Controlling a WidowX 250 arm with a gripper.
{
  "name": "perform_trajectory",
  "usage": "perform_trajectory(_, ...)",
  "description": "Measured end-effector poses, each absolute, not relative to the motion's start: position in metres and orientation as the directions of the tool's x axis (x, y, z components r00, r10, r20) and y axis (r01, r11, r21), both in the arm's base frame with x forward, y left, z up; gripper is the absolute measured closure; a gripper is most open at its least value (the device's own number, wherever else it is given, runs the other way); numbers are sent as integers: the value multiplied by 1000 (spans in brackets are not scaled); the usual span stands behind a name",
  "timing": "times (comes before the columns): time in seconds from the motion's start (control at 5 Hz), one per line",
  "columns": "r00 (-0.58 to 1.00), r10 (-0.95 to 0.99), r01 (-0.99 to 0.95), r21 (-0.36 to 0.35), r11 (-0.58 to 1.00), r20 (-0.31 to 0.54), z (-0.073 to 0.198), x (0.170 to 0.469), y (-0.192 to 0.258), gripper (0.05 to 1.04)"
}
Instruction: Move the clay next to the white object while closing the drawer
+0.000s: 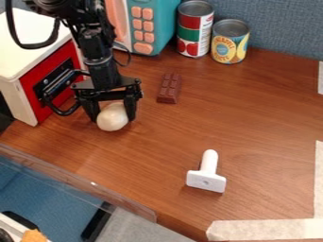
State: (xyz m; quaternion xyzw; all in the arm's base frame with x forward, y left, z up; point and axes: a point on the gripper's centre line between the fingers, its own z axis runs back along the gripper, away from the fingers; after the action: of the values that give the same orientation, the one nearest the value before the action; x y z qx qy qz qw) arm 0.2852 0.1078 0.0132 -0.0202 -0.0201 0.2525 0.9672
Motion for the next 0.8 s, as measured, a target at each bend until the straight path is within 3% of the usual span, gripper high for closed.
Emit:
perform_trajectory(0.4, 877, 480, -480, -77, 874, -20, 5, 273, 83, 83)
perform_trajectory(0.8, 912, 410, -410, -47, 911, -8, 4, 277, 48, 83)
